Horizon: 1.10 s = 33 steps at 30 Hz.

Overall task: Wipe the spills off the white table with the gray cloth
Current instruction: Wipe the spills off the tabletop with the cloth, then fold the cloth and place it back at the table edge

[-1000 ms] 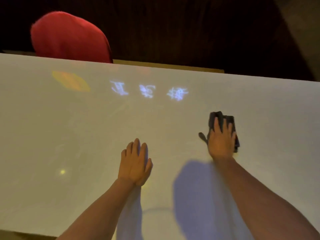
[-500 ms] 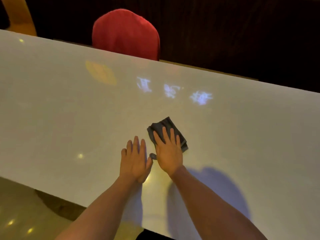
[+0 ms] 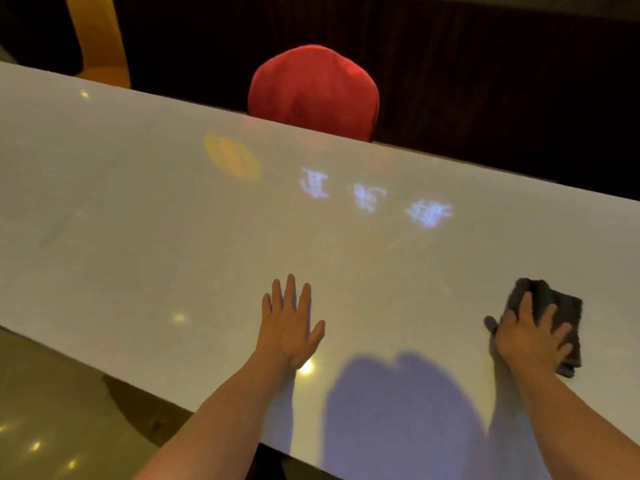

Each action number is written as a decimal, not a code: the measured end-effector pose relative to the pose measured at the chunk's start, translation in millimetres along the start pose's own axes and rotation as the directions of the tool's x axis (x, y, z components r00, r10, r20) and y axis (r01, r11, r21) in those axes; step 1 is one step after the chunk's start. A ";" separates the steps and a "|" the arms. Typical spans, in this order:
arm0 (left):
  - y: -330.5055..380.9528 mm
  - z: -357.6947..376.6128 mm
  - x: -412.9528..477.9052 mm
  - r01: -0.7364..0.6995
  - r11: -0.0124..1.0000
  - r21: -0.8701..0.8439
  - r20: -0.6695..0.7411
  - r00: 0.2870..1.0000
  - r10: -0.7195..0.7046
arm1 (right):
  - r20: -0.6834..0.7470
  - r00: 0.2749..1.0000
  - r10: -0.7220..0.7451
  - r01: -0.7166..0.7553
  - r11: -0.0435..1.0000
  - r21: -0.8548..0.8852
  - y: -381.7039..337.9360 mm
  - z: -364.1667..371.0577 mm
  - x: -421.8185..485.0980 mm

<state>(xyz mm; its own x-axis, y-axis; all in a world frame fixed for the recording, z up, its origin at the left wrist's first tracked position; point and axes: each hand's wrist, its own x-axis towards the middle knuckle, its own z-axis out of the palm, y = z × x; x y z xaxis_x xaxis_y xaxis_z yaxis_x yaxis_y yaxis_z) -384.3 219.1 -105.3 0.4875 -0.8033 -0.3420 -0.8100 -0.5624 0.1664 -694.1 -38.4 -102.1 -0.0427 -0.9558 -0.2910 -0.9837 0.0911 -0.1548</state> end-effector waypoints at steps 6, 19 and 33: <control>-62.5 -8.3 37.9 -0.154 0.987 0.053 0.021 0.988 0.153 | 0.089 0.892 -0.444 0.450 0.891 -0.056 -254.0 74.8 -102.9; -84.3 -9.1 37.7 -0.280 0.959 -0.033 0.065 0.957 0.281 | -0.015 0.986 -0.167 0.165 0.983 -0.075 -206.1 49.7 -78.9; -108.0 -64.1 65.7 -0.015 0.808 -0.589 -0.130 0.989 -0.076 | 0.265 0.792 -0.551 0.588 0.804 -0.085 -334.8 111.8 -198.4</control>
<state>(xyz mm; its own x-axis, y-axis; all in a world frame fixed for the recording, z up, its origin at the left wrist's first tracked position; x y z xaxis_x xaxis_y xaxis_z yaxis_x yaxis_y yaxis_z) -243.9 214.5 -86.4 0.5860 -0.7769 -0.2304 -0.4699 -0.5575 0.6844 -336.7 152.0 -98.1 0.5540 -0.7327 -0.3953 -0.8313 -0.5124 -0.2155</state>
